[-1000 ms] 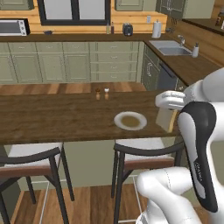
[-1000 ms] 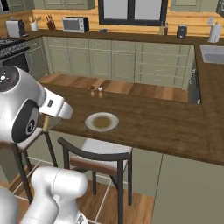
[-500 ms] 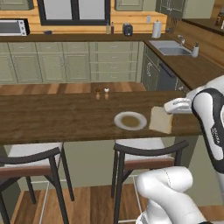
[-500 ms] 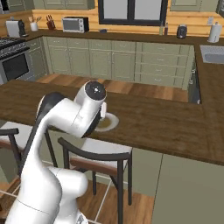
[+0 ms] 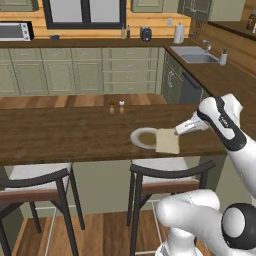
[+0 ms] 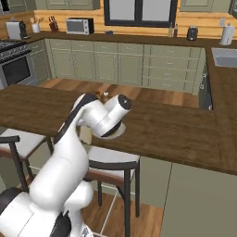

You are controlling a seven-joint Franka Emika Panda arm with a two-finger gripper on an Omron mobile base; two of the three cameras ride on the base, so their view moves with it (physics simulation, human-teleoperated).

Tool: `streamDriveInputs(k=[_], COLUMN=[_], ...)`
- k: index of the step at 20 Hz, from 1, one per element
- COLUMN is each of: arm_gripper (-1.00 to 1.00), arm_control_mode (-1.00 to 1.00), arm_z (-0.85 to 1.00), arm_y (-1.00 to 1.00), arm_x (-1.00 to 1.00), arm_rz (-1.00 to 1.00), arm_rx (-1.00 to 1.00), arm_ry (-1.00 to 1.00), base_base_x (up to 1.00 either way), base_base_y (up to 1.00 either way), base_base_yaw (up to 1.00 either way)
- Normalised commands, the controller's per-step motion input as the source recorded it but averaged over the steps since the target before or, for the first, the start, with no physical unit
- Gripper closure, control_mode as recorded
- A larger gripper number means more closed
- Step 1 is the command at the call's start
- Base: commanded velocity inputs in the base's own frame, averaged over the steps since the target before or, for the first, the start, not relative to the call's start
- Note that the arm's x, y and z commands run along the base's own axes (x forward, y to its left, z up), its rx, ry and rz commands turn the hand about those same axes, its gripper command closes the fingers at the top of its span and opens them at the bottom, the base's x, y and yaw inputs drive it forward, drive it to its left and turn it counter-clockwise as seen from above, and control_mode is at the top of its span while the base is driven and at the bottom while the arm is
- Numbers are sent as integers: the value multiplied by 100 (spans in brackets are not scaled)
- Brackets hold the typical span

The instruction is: Start the toaster. Once the lever pops up, take the bread to the plate on the dining counter.

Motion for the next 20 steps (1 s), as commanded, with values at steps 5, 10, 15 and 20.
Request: streamDriveInputs(k=[5,10,15,20], arm_gripper=[100,100,100,100], arm_control_mode=[-100,-100,-100,-100], arm_z=[-19,-36,-57,-53], arm_y=[0,0,0,0], arm_x=[100,100,95,67], arm_rz=[5,0,0,0], arm_rx=[8,8,7,3], arm_ry=[0,0,3,1], base_base_x=[0,0,0,0], base_base_y=[0,0,0,0], base_base_yaw=[0,0,0,0])
